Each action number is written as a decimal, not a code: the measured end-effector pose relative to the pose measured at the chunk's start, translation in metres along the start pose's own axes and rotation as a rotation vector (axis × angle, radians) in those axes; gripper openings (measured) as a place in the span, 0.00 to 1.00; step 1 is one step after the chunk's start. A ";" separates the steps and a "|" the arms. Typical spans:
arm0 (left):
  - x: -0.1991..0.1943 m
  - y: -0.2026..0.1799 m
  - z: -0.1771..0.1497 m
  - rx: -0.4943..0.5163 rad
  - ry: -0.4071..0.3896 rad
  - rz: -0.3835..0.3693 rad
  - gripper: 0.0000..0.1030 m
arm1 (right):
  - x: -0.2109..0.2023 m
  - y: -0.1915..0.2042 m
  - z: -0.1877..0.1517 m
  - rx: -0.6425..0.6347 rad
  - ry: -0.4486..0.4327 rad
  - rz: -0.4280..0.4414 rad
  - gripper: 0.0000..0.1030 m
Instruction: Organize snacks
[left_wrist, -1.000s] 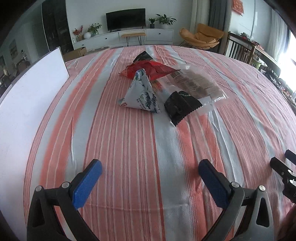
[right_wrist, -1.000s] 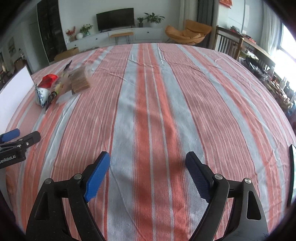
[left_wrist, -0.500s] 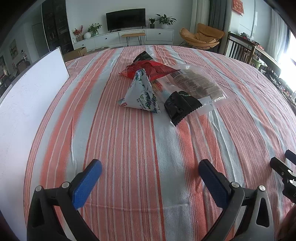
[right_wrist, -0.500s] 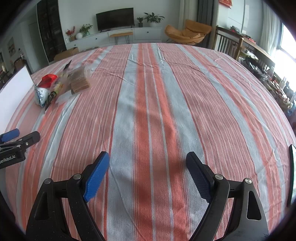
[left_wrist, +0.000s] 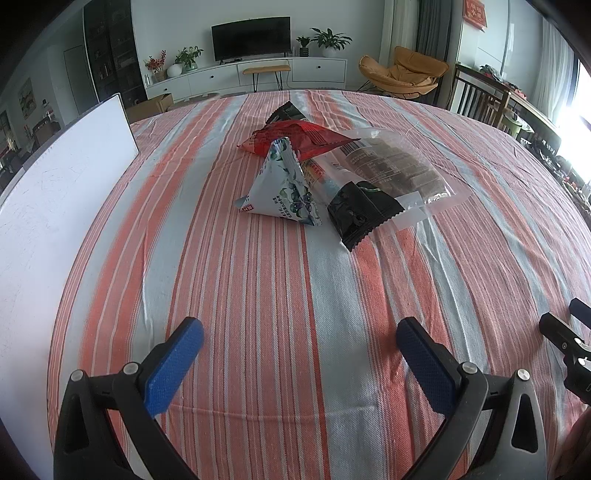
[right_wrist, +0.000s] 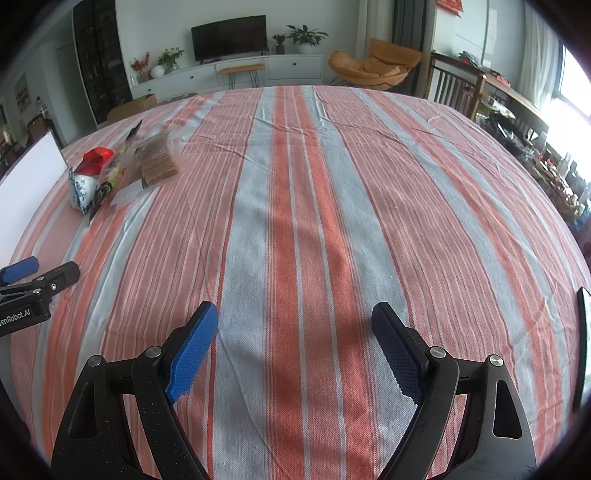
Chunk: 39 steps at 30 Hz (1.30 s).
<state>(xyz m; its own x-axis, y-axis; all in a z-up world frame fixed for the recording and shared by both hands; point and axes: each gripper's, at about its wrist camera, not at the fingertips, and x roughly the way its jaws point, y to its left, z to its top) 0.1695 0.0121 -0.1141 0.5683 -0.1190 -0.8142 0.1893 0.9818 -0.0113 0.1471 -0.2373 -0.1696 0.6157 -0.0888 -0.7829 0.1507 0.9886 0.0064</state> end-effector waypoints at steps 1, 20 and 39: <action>0.000 0.000 0.000 0.000 0.000 0.000 1.00 | 0.000 0.000 0.000 0.000 0.000 0.000 0.85; 0.000 0.001 0.000 0.000 0.000 0.000 1.00 | -0.001 0.000 -0.001 0.001 0.000 -0.001 0.85; 0.001 0.000 0.000 0.000 0.000 0.000 1.00 | 0.027 0.035 0.028 -0.045 0.014 0.032 0.94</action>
<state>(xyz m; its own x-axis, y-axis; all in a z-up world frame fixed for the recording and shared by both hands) 0.1699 0.0124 -0.1145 0.5683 -0.1187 -0.8142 0.1890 0.9819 -0.0112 0.1911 -0.2088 -0.1730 0.6086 -0.0556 -0.7915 0.0961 0.9954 0.0039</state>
